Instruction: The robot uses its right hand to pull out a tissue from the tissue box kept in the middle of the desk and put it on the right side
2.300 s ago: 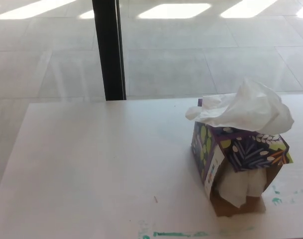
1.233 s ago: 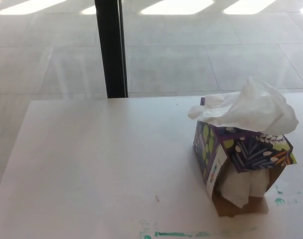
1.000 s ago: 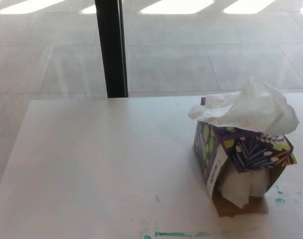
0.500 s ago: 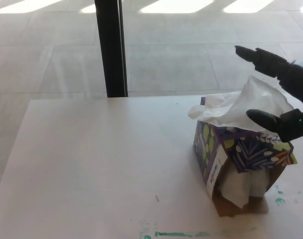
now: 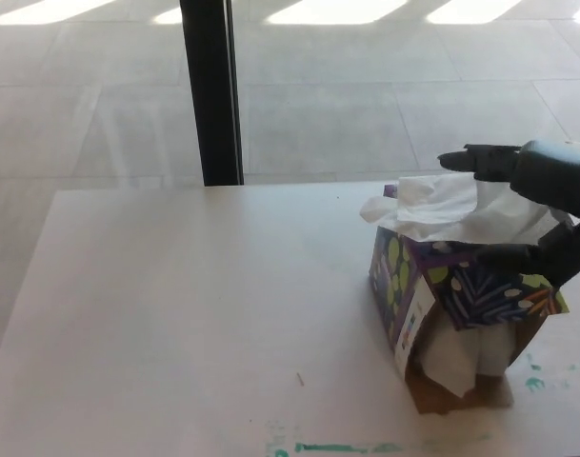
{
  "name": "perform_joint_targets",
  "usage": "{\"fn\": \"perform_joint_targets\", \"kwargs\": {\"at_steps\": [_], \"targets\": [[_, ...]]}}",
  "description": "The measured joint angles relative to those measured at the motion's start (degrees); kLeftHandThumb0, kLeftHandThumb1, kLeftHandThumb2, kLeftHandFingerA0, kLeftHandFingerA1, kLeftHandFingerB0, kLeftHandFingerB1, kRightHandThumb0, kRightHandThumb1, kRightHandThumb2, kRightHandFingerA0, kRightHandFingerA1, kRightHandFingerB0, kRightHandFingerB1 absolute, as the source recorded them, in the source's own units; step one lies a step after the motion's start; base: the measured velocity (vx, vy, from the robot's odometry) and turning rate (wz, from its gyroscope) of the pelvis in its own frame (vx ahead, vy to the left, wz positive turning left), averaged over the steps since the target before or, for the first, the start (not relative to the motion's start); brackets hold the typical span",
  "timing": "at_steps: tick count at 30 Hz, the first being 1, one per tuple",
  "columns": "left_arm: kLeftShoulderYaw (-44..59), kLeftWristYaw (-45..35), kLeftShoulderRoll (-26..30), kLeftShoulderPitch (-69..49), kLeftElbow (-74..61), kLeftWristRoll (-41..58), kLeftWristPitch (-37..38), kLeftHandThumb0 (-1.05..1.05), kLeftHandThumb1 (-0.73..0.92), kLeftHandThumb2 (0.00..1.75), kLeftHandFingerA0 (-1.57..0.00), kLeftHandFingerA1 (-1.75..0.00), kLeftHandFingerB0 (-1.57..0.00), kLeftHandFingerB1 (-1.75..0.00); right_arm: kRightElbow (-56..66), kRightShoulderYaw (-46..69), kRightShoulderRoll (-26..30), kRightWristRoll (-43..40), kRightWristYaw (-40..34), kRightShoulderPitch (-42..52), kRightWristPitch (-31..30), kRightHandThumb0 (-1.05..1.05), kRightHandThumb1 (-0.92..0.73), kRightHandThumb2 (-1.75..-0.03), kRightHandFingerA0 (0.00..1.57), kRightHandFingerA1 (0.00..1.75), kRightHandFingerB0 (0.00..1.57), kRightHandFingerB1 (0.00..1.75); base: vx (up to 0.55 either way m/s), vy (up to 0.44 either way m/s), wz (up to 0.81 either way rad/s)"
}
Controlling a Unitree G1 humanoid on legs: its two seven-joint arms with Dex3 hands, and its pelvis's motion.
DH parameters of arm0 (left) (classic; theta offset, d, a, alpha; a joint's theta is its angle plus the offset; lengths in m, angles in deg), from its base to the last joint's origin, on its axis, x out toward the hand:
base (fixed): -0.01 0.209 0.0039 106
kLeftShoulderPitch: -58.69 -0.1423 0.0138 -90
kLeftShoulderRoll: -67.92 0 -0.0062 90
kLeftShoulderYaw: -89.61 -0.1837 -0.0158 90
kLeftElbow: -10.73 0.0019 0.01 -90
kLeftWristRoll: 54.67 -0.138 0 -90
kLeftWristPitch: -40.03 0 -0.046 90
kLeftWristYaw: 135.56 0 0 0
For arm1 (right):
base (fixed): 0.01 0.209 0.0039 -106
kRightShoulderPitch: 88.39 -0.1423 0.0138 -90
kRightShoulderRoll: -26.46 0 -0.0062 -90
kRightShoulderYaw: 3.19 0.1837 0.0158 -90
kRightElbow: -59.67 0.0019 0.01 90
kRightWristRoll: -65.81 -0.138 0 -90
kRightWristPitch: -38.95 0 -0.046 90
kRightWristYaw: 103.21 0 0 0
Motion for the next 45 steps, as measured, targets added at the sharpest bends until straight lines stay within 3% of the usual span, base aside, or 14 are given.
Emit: {"fn": "perform_joint_targets", "kwargs": {"at_steps": [5, 6, 7, 8, 9, 11, 14, 19, 20, 25, 29, 33, 40, 45], "targets": [[-0.01, -0.05, 0.00, -0.02, 0.03, -0.01, 0.01, -0.89, 0.90, 1.02, -0.79, -1.08, -0.54, -0.96, -1.75, -2.59, 0.03, 3.73, 1.04, -2.65, 0.03, -0.80, -0.50, -0.89, 0.04, 0.47, 0.15, 0.44, 0.00, 0.000, 0.00], [-0.01, -0.06, 0.00, -0.01, 0.03, -0.01, 0.01, -0.88, 0.89, 1.02, -0.80, -1.08, -0.55, -0.97, -2.01, -3.18, 0.03, 4.63, 1.07, -3.18, 0.06, -0.76, -0.62, -0.60, 0.03, 0.45, 0.21, 0.31, 0.00, 0.000, 0.00], [-0.01, -0.06, 0.00, 0.00, 0.03, -0.01, 0.01, -0.88, 0.90, 1.02, -0.79, -1.08, -0.54, -0.96, -2.18, -3.64, 0.03, 5.39, 1.07, -3.50, 0.06, -0.81, -0.51, -0.87, 0.02, 0.49, 0.15, 0.44, 0.00, 0.000, 0.00], [-0.01, -0.06, 0.00, 0.00, 0.02, -0.01, 0.01, -0.88, 0.90, 1.01, -0.80, -1.08, -0.54, -0.96, -2.33, -3.99, 0.02, 6.11, 1.06, -3.68, 0.06, -0.74, -0.62, -0.60, 0.01, 0.50, 0.20, 0.34, 0.00, 0.000, 0.00], [-0.01, -0.06, 0.00, 0.00, 0.02, -0.02, 0.01, -0.89, 0.90, 1.01, -0.78, -1.07, -0.52, -0.95, -2.49, -4.37, 0.02, 6.95, 1.05, -3.85, 0.06, -0.77, -0.48, -0.86, 0.03, 0.44, 0.12, 0.47, 0.00, 0.000, 0.00], [-0.02, -0.07, 0.00, 0.00, 0.02, -0.02, 0.01, -0.88, 0.90, 1.00, -0.79, -1.06, -0.53, -0.94, -2.73, -5.12, 0.01, 8.37, 0.93, -4.03, 0.05, -0.69, -0.58, -0.58, 0.01, 0.45, 0.20, 0.35, 0.00, 0.000, 0.00], [-0.05, -0.08, 0.00, -0.01, 0.02, -0.05, 0.02, -0.87, 0.91, 1.00, -0.78, -1.04, -0.53, -0.93, -3.15, -6.45, -0.10, 10.99, 0.54, -4.06, 0.06, -0.62, -0.43, -0.80, 0.02, 0.45, 0.12, 0.43, 0.00, 0.000, 0.00], [-0.06, -0.12, 0.00, -0.01, 0.03, -0.05, 0.02, -0.88, 0.89, 1.00, -0.79, -1.08, -0.54, -0.96, -3.79, -7.91, -0.45, 14.63, -1.56, -4.05, 0.16, -0.40, -0.64, -0.59, 0.58, 0.84, 0.30, 0.33, 0.00, 0.000, 0.00], [-0.06, -0.14, -0.01, 0.00, 0.03, -0.05, 0.01, -0.89, 0.90, 1.00, -0.78, -1.07, -0.53, -0.95, -3.91, -8.21, -0.48, 15.45, -2.23, -4.05, 0.25, -0.39, -0.64, -0.62, 0.72, 1.33, 0.32, 0.36, 0.00, 0.000, 0.00], [-0.06, -0.16, -0.01, 0.00, 0.03, -0.05, 0.01, -0.88, 0.90, 1.00, -0.79, -1.07, -0.54, -0.96, -4.67, -9.94, -0.55, 18.93, -5.29, -3.90, 0.65, -0.43, -0.64, -0.62, 0.85, 1.39, 0.42, 0.39, 0.00, 0.000, 0.00], [-0.06, -0.16, -0.01, 0.00, 0.02, -0.05, 0.01, -0.87, 0.90, 1.01, -0.81, -1.07, -0.55, -0.96, -6.11, -11.15, -0.58, 21.84, -8.34, -3.61, 0.97, -0.44, -0.60, -0.62, 0.97, 1.68, 0.82, 0.58, 0.00, 0.000, 0.00], [-0.08, -0.16, -0.01, 0.00, 0.02, -0.06, 0.01, -0.86, 0.91, 1.01, -0.81, -1.06, -0.54, -0.94, -7.66, -11.71, -0.59, 23.65, -11.44, -3.33, 1.44, -0.43, -0.63, -0.64, 0.91, 1.72, 0.84, 0.88, 0.00, 0.000, 0.00], [-0.09, -0.17, -0.02, 0.01, 0.02, -0.06, 0.01, -0.87, 0.90, 1.01, -0.81, -1.08, -0.55, -0.96, -9.63, -12.08, -0.59, 25.35, -16.80, -2.99, 2.92, -0.43, -0.65, -0.67, 0.96, 1.64, 0.85, 0.68, 0.00, 0.000, 0.00], [-0.08, -0.17, -0.02, 0.00, 0.02, -0.06, 0.01, -0.88, 0.90, 1.01, -0.80, -1.08, -0.54, -0.96, -10.49, -12.08, -0.59, 25.61, -20.39, -2.39, 4.40, -0.39, -0.64, -0.68, 0.99, 1.66, 0.85, 0.89, 0.00, 0.000, 0.00]]}}
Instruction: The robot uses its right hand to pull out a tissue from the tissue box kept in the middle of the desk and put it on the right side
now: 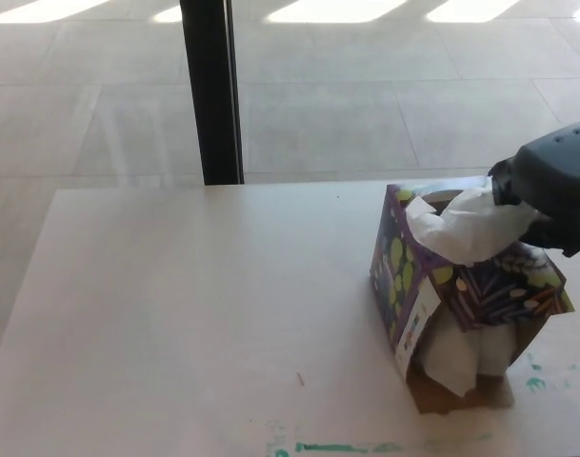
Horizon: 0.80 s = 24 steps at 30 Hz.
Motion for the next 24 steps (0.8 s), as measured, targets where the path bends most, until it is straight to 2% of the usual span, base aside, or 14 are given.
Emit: {"fn": "perform_joint_targets", "kwargs": {"at_steps": [6, 7, 8, 10, 11, 12, 13, 14, 15, 17, 19, 22, 23, 24], "targets": [[0.04, 0.00, 0.00, 0.02, -0.01, 0.01, 0.00, -0.87, 0.91, 1.01, -0.79, -1.07, -0.54, -0.96, -0.87, 0.13, 0.00, 0.23, -4.54, 1.19, 2.47, -0.38, -0.57, -0.78, 1.02, 1.66, 0.87, 0.79, 0.00, 0.000, 0.00], [0.04, 0.00, 0.00, 0.01, -0.01, 0.01, 0.00, -0.88, 0.91, 1.00, -0.78, -1.07, -0.54, -0.96, -1.13, 0.33, 0.00, 0.25, -5.57, 1.39, 3.14, -0.34, -0.50, -0.85, 1.14, 1.63, 0.90, 0.98, 0.00, 0.000, 0.00], [0.04, 0.00, 0.00, 0.01, -0.01, 0.01, 0.00, -0.87, 0.91, 1.01, -0.78, -1.07, -0.53, -0.96, -1.28, 0.50, 0.00, 0.26, -6.15, 1.47, 3.54, -0.33, -0.56, -0.82, 0.99, 1.72, 0.83, 1.03, 0.00, 0.000, 0.00], [0.04, 0.00, 0.00, 0.01, 0.00, 0.02, 0.00, -0.89, 0.91, 1.00, -0.80, -1.08, -0.55, -0.97, -1.80, 1.10, -0.01, 0.29, -7.80, 1.59, 4.62, -0.34, -0.57, -0.82, 0.98, 1.75, 0.82, 1.13, 0.00, 0.000, 0.00], [0.04, -0.01, 0.00, 0.00, 0.01, 0.02, 0.00, -0.88, 0.91, 1.00, -0.76, -1.06, -0.52, -0.95, -2.06, 1.39, -0.03, 0.33, -8.51, 1.62, 5.04, -0.33, -0.53, -0.90, 0.98, 1.75, 0.75, 1.44, 0.00, 0.000, 0.00], [0.04, -0.01, 0.00, 0.00, 0.02, 0.01, 0.00, -0.89, 0.91, 1.01, -0.79, -1.06, -0.53, -0.95, -2.17, 1.55, -0.04, 0.36, -8.84, 1.64, 5.25, -0.42, -0.51, -1.05, 1.23, 1.36, 0.92, 1.14, 0.00, 0.000, 0.00], [0.05, -0.01, 0.00, -0.06, 0.02, 0.01, 0.01, -0.89, 0.91, 1.01, -0.79, -1.07, -0.54, -0.96, -2.55, 2.21, -0.13, 0.38, -10.05, 1.66, 6.08, -0.28, -0.61, -0.87, 1.14, 1.72, 0.72, 1.31, 0.00, 0.000, 0.00], [0.04, -0.01, 0.00, -0.25, 0.02, 0.02, 0.05, -0.89, 0.91, 1.01, -0.79, -1.07, -0.54, -0.96, -2.90, 3.05, -0.30, 0.36, -10.90, 1.67, 6.85, -0.28, -0.61, -0.87, 1.14, 1.72, 0.72, 1.31, 0.00, 0.000, 0.00], [0.04, -0.01, 0.00, -0.39, 0.03, 0.02, 0.08, -0.89, 0.91, 1.00, -0.80, -1.08, -0.54, -0.96, -3.08, 3.68, -0.39, 0.34, -11.35, 1.70, 7.29, -0.34, -0.62, -0.83, 0.97, 1.75, 0.72, 1.49, 0.00, 0.000, 0.00], [0.08, -0.03, 0.00, -0.95, 0.11, 0.04, 0.32, -0.88, 0.89, 1.00, -0.78, -1.10, -0.54, -0.97, -3.76, 6.64, -0.63, 0.24, -13.08, 1.69, 9.09, -0.27, -0.55, -0.90, 0.96, 1.75, 0.69, 1.58, 0.00, 0.000, 0.00], [0.38, -0.12, 0.00, -1.28, 0.28, 0.16, 0.54, -0.88, 0.89, 1.00, -0.78, -1.10, -0.54, -0.97, -4.79, 8.90, -0.99, 0.24, -14.37, 1.55, 10.37, -0.27, -0.55, -0.90, 0.96, 1.75, 0.69, 1.58, 0.00, 0.000, 0.00], [0.83, -0.18, 0.02, -1.49, 0.63, 0.40, 0.85, -0.89, 0.90, 1.00, -0.84, -1.10, -0.56, -0.97, -8.09, 12.92, -1.76, 0.20, -16.46, -0.01, 13.21, -0.31, -0.55, -0.94, 0.97, 1.75, 0.79, 1.34, 0.00, 0.000, 0.00], [0.92, -0.19, 0.03, -1.53, 0.77, 0.51, 0.93, -0.89, 0.90, 1.00, -0.84, -1.10, -0.56, -0.97, -9.27, 14.02, -1.79, 0.23, -16.87, -1.07, 13.93, -0.31, -0.55, -0.94, 0.97, 1.75, 0.79, 1.34, 0.00, 0.000, 0.00], [0.92, -0.19, 0.04, -1.62, 0.78, 0.58, 1.05, -0.89, 0.90, 1.00, -0.83, -1.08, -0.55, -0.95, -10.61, 15.20, -1.81, 0.36, -17.31, -2.42, 14.57, -0.27, -0.57, -0.90, 0.97, 1.75, 0.74, 1.49, 0.00, 0.000, 0.00]]}}
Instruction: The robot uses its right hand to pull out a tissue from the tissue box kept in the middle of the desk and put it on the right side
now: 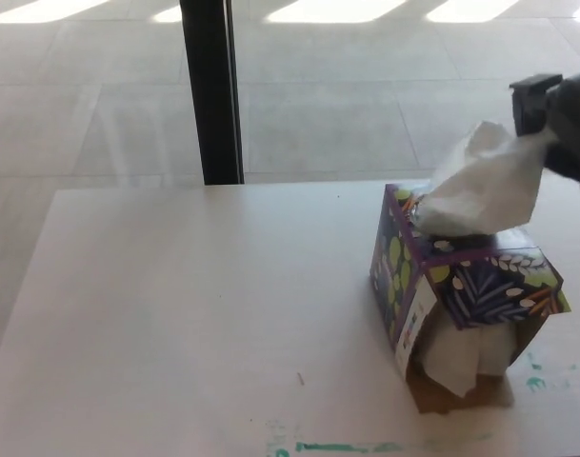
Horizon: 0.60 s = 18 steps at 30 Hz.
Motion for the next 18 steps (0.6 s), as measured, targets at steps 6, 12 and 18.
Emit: {"fn": "perform_joint_targets", "kwargs": {"at_steps": [6, 12, 18], "targets": [[-0.21, -0.01, 0.11, -0.43, -0.07, 0.34, 0.26, -0.88, 0.89, 1.02, -0.81, -1.08, -0.54, -0.96, -4.84, 5.74, 0.13, -0.36, -0.60, -4.79, 3.48, -0.31, -0.59, -0.84, 0.98, 1.75, 0.73, 1.55, 0.00, 0.000, 0.00], [-0.39, -0.06, 0.27, -0.97, -0.22, 0.53, 0.42, -0.90, 0.90, 1.00, -0.80, -1.08, -0.54, -0.96, -9.65, 11.12, 1.38, -0.39, -2.43, -9.05, 5.07, -0.32, -0.58, -0.88, 0.98, 1.75, 0.78, 1.47, 0.00, 0.000, 0.00], [-0.35, -0.06, 0.43, -1.30, -0.39, 0.68, 0.46, -0.88, 0.89, 1.03, -0.80, -1.09, -0.55, -0.97, -17.08, 15.16, 3.92, 0.15, -6.29, -14.18, 4.84, -0.27, -0.61, -0.94, 1.15, 1.75, 0.73, 1.39, 0.00, 0.000, 0.00]]}}
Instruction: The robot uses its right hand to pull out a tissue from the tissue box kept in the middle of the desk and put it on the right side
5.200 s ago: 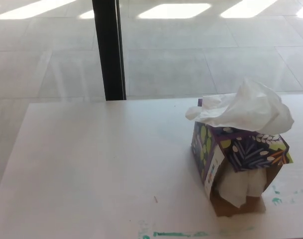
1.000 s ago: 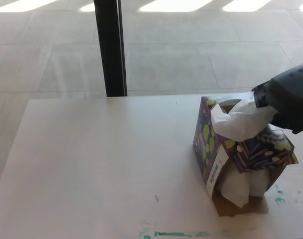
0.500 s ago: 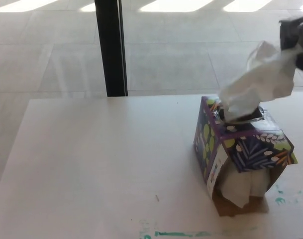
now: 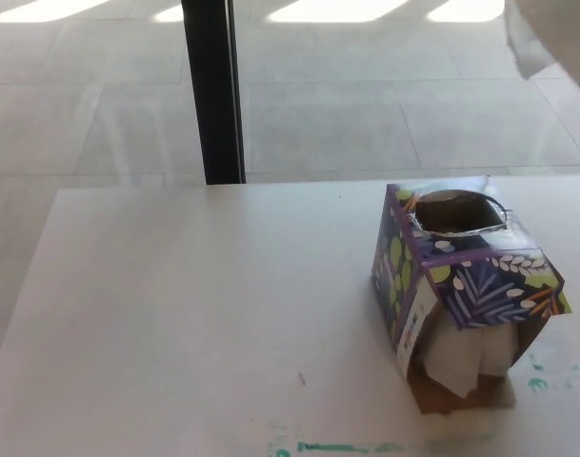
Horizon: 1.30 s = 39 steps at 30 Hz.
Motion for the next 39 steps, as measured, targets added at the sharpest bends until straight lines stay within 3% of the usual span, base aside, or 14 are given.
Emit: {"fn": "perform_joint_targets", "kwargs": {"at_steps": [6, 9, 11, 12, 18, 20, 21, 25, 27, 28, 31, 35, 36, 39], "targets": [[0.02, -0.10, 0.12, -0.10, -0.02, 0.18, 0.28, -0.88, 0.90, 1.01, -0.76, -1.06, -0.53, -0.95, -0.57, 1.45, 4.14, 0.63, -1.02, 0.66, -0.16, -0.29, -0.56, -0.85, 0.96, 1.75, 0.77, 1.44, 0.00, 0.000, 0.00], [-0.01, -0.21, 0.14, -0.07, 0.12, 0.22, 0.43, -0.91, 0.89, 1.01, -0.77, -1.08, -0.53, -0.96, 0.38, 1.23, 6.49, 0.96, -1.71, 4.50, 1.02, -0.29, -0.65, -0.70, 0.93, 1.72, 0.80, 1.15, 0.00, 0.000, 0.00], [0.14, -0.35, 0.12, -0.07, 0.26, 0.35, 0.45, -0.90, 0.89, 0.99, -0.77, -1.08, -0.52, -0.96, 1.55, 0.64, 7.53, 1.32, -1.73, 7.98, 1.49, -0.34, -0.49, -0.95, 1.20, 1.33, 0.86, 1.05, 0.00, 0.000, 0.00], [0.24, -0.41, 0.11, -0.05, 0.32, 0.47, 0.46, -0.89, 0.89, 1.00, -0.79, -1.07, -0.54, -0.96, 2.28, 0.40, 7.74, 1.56, -1.73, 10.01, 1.65, -0.27, -0.60, -0.62, 0.90, 1.66, 0.82, 1.16, 0.00, 0.000, 0.00], [0.19, -0.41, 0.10, 0.50, 0.38, 0.78, 0.48, -0.87, 0.89, 1.02, -0.80, -1.09, -0.55, -0.97, 4.45, -1.04, 7.45, 2.87, -1.87, 20.70, 1.49, -0.34, -0.65, -0.64, 0.84, 1.63, 0.78, 1.17, 0.00, 0.000, 0.00], [0.10, -0.41, 0.10, 0.78, 0.38, 0.79, 0.52, -0.86, 0.89, 1.01, -0.79, -1.09, -0.53, -0.97, 5.10, -2.06, 6.55, 3.48, -1.83, 24.10, 0.98, -0.44, -0.62, -0.58, 1.00, 1.43, 0.99, 0.80, 0.00, 0.000, 0.00], [0.12, -0.42, 0.10, 1.03, 0.40, 0.83, 0.52, -0.86, 0.90, 1.00, -0.77, -1.07, -0.52, -0.95, 5.48, -2.66, 5.95, 3.82, -1.52, 25.50, 0.59, -0.32, -0.69, -0.63, 0.85, 1.60, 0.80, 1.09, 0.00, 0.000, 0.00], [0.17, -0.42, 0.09, 1.72, 0.71, 0.90, 0.53, -0.86, 0.90, 0.99, -0.78, -1.05, -0.52, -0.93, 7.09, -4.79, 3.95, 4.84, -0.45, 29.55, -0.31, -0.33, -0.69, -0.63, 0.84, 1.68, 0.71, 1.18, 0.00, 0.000, 0.00], [0.16, -0.41, 0.06, 1.70, 0.78, 0.90, 0.59, -0.87, 0.91, 0.99, -0.80, -1.06, -0.54, -0.95, 8.46, -5.99, 3.17, 5.24, 1.20, 31.15, -0.91, -0.34, -0.47, -0.93, 1.14, 1.30, 0.82, 1.04, 0.00, 0.000, 0.00], [0.15, -0.41, 0.06, 1.69, 0.78, 0.90, 0.69, -0.89, 0.89, 1.01, -0.80, -1.08, -0.55, -0.97, 8.98, -6.41, 2.58, 5.43, 1.75, 31.94, -1.23, -0.33, -0.72, -0.61, 0.78, 1.73, 0.65, 1.26, 0.00, 0.000, 0.00], [0.17, -0.42, 0.00, 1.69, 0.77, 0.89, 0.72, -0.90, 0.90, 1.00, -0.78, -1.07, -0.54, -0.96, 9.71, -8.46, 1.84, 5.97, 4.03, 33.11, -1.94, -0.35, -0.66, -0.62, 0.79, 1.46, 0.71, 0.62, 0.00, 0.000, 0.00], [0.17, -0.41, -0.05, 1.71, 0.75, 0.88, 0.72, -0.90, 0.89, 0.98, -0.80, -1.07, -0.55, -0.96, 9.76, -10.93, 1.32, 6.86, 7.39, 33.13, -2.84, -0.41, -0.58, -0.59, 0.81, 1.38, 0.71, 0.58, 0.00, 0.000, 0.00], [0.17, -0.41, -0.06, 1.71, 0.75, 0.88, 0.72, -0.89, 0.89, 1.00, -0.78, -1.08, -0.55, -0.96, 9.74, -11.41, 1.13, 7.09, 8.08, 33.13, -3.05, -0.47, -0.47, -0.88, 0.89, 1.18, 0.48, 0.59, 0.00, 0.000, 0.00], [0.17, -0.41, -0.08, 1.81, 0.75, 0.88, 0.72, -0.89, 0.89, 1.00, -0.80, -1.07, -0.55, -0.96, 9.65, -13.32, 0.37, 7.95, 10.35, 33.17, -3.88, -0.46, -0.62, -0.60, 0.55, 1.19, 0.19, 0.28, 0.00, 0.000, 0.00]]}}
